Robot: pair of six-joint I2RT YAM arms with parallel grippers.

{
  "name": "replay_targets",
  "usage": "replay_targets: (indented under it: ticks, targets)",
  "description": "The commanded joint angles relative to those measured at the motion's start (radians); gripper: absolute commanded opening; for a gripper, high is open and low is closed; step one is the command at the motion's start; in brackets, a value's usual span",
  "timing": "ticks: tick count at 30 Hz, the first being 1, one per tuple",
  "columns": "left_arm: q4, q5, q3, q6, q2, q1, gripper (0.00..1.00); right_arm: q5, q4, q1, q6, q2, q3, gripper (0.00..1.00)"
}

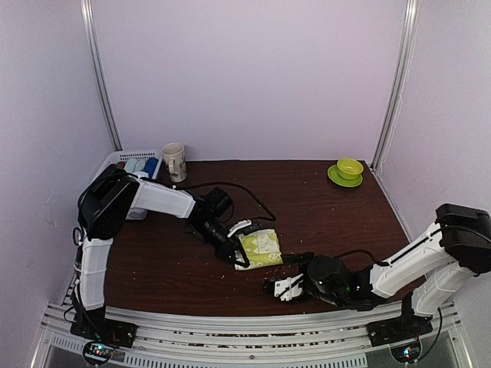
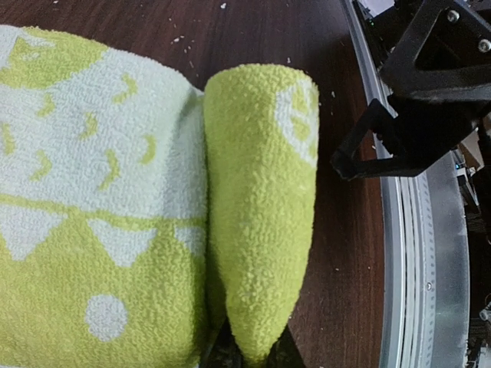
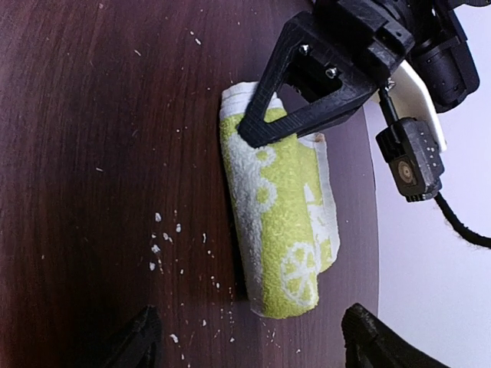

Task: Roll the towels
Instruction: Roll the towel at the center of the board.

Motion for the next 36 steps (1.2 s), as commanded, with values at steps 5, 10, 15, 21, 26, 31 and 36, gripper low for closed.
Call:
replay_targets:
  ticks: [5, 10, 15, 21, 26, 31, 36]
  targets:
    - [-0.121, -0.167, -0.018, -0.022, 0.128, 0.02, 0.0, 0.091, 0.036, 0.004, -0.131, 0.175, 0.131, 0.69]
    - [-0.127, -0.168, -0.009, -0.03, 0.146, 0.026, 0.0, 0.121, 0.065, -0.003, -0.157, 0.274, 0.175, 0.6]
    - [-0.128, -0.167, -0.006, -0.035, 0.152, 0.029, 0.0, 0.157, 0.048, -0.009, -0.157, 0.342, 0.217, 0.46]
    - [-0.136, -0.164, -0.004, -0.029, 0.152, 0.03, 0.0, 0.153, 0.002, -0.03, -0.126, 0.356, 0.249, 0.34]
    - [-0.136, -0.171, -0.008, -0.029, 0.149, 0.031, 0.0, 0.152, -0.01, -0.043, -0.129, 0.35, 0.255, 0.36]
    - [-0.136, -0.17, -0.009, -0.028, 0.155, 0.031, 0.0, 0.161, 0.055, -0.045, -0.147, 0.332, 0.224, 0.6]
    - [-0.14, -0.166, -0.007, -0.024, 0.159, 0.03, 0.0, 0.147, 0.024, -0.062, -0.144, 0.356, 0.254, 0.57]
